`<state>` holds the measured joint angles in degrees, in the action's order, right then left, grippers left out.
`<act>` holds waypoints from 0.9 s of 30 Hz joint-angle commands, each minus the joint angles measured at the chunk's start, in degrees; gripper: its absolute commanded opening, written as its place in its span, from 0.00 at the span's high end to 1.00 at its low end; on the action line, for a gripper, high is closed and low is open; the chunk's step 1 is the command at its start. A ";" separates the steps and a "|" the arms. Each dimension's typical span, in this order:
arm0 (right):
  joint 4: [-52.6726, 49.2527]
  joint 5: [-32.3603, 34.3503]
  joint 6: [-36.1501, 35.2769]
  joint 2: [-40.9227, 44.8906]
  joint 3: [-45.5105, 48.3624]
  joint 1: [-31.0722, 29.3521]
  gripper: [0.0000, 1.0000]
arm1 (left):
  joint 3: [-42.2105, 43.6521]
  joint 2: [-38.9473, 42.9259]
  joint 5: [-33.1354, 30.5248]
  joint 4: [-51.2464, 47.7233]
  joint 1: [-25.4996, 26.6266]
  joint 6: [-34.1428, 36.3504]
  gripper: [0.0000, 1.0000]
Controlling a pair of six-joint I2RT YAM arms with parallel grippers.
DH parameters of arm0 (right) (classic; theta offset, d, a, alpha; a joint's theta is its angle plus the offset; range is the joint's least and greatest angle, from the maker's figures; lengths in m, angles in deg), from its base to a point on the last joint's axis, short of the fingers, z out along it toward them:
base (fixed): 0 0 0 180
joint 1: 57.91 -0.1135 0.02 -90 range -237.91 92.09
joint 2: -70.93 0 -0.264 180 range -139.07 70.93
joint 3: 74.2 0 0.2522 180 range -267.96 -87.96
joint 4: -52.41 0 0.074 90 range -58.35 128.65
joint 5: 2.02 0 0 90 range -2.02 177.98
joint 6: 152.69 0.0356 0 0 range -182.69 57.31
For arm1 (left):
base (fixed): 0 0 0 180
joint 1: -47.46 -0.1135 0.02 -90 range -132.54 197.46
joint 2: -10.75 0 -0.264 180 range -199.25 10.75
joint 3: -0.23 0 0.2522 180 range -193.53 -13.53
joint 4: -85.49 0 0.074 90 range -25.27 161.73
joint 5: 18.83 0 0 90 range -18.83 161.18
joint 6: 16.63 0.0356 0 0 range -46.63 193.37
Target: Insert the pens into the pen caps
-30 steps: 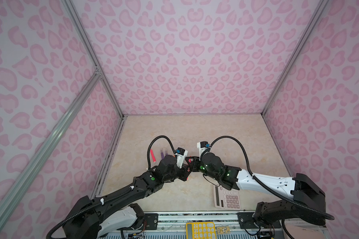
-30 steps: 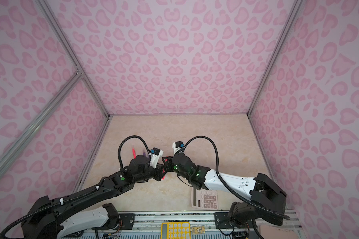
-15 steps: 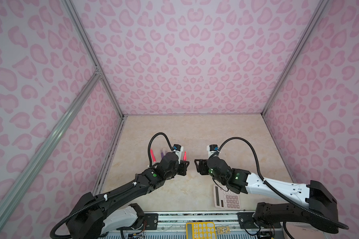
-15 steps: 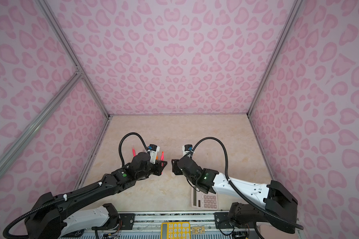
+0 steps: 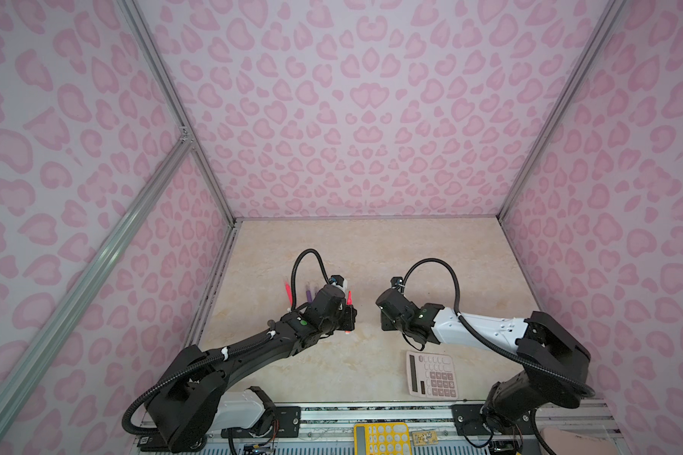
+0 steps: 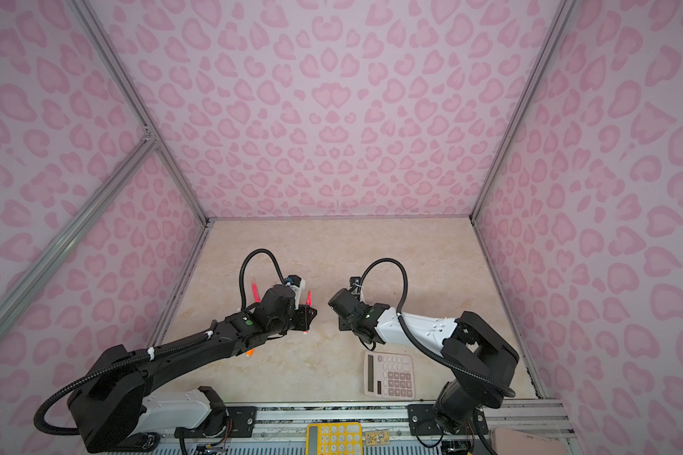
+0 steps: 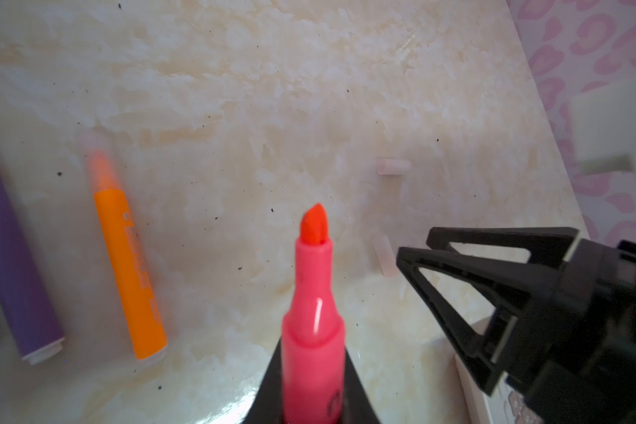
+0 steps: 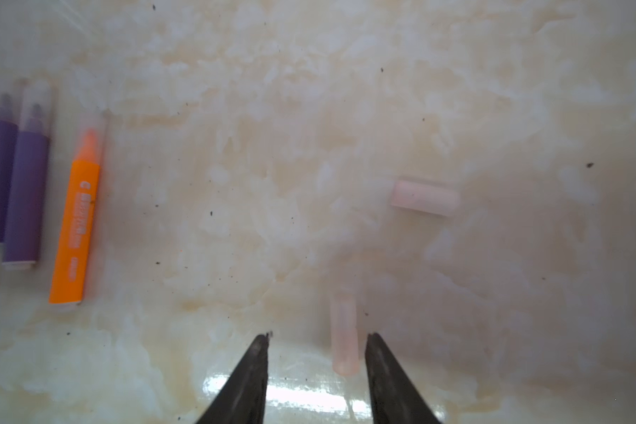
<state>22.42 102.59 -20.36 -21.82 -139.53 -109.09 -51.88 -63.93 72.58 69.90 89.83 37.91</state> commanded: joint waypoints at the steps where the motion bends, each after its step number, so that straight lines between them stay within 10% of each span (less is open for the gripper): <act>1: -3.25 -0.49 -2.44 -2.07 -0.47 0.89 0.56 | -0.78 0.44 0.18 -0.14 -0.04 0.02 0.97; 27: -2.06 -4.15 -3.56 -7.52 -0.96 2.54 0.76 | -0.09 3.99 0.61 -0.55 -0.08 0.75 0.97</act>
<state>22.62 98.94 -24.28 -29.36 -141.43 -106.53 -51.88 -60.54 72.83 69.46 89.81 38.17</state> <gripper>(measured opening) 0.238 0.178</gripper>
